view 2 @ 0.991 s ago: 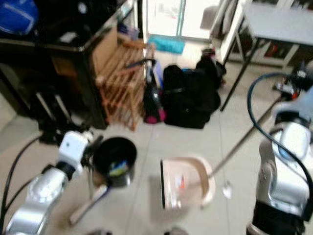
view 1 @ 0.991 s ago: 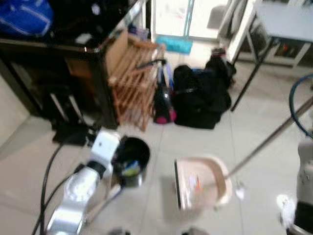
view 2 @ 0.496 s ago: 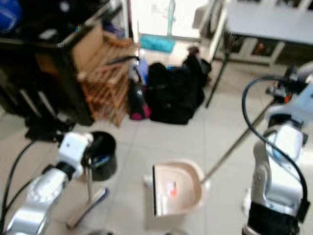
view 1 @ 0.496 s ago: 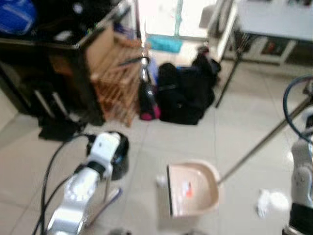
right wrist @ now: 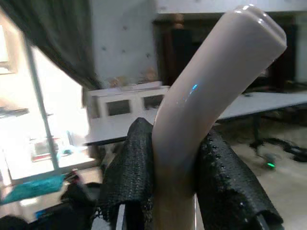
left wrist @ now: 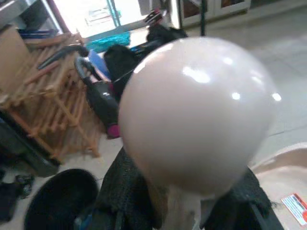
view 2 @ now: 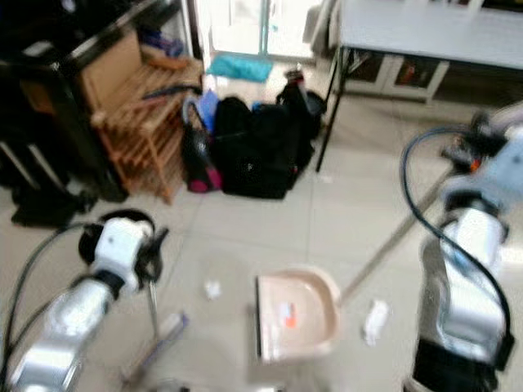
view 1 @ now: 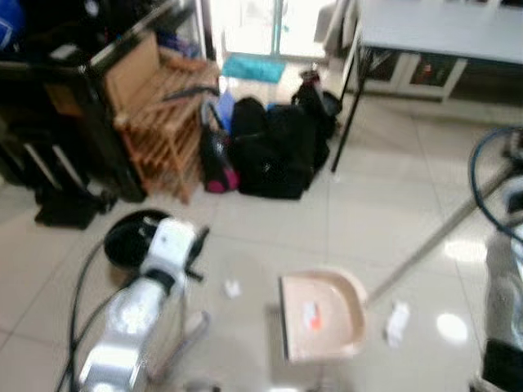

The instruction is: Sweep floor

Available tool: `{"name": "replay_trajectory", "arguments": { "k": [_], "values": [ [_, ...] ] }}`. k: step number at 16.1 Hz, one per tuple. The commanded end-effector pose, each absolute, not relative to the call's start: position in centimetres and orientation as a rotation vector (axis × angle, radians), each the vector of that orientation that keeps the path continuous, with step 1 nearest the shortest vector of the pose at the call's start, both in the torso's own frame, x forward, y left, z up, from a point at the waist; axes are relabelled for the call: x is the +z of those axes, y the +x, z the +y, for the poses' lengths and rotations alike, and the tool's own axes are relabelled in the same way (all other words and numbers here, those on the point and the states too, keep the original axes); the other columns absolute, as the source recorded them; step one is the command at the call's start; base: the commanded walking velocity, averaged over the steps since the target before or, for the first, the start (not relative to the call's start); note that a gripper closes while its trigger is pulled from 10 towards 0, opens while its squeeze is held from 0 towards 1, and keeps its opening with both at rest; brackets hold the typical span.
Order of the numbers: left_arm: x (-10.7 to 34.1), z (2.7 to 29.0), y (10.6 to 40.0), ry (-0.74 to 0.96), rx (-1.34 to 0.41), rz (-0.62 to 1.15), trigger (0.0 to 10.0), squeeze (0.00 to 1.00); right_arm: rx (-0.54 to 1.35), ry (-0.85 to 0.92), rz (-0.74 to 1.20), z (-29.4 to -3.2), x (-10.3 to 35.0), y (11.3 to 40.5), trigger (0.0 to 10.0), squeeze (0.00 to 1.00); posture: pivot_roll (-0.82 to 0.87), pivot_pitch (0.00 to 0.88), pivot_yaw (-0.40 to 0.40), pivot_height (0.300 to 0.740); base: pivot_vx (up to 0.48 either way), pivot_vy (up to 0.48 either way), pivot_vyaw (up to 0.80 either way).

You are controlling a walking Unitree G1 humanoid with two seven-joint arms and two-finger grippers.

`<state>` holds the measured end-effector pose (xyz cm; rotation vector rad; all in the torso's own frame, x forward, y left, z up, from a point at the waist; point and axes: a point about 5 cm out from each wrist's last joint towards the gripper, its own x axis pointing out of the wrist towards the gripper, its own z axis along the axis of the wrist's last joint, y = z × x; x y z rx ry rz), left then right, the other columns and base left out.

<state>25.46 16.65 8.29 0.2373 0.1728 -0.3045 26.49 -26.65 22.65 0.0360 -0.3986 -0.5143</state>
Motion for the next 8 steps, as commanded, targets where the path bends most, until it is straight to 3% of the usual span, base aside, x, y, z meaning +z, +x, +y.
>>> {"name": "replay_trajectory", "arguments": {
  "k": [1,3,8],
  "values": [
    [9.11,17.11,25.68,0.24,-0.295,0.145,10.0,0.0,-0.506,0.034,-0.447,-26.28,23.73,26.35,10.0,0.0,-0.03,0.101,0.0,0.74,0.0,0.461,0.0],
    [9.28,17.33,25.71,0.236,-0.289,0.139,10.0,0.0,-0.505,0.037,-0.443,-26.14,23.66,26.31,10.0,0.0,-0.03,0.105,0.003,0.74,0.0,0.48,0.0],
    [9.84,17.65,25.87,0.268,-0.276,0.125,10.0,0.0,-0.501,0.042,-0.432,-25.98,23.47,26.21,10.0,0.0,-0.03,0.104,0.003,0.74,0.0,0.0,0.0]
  ]
}}
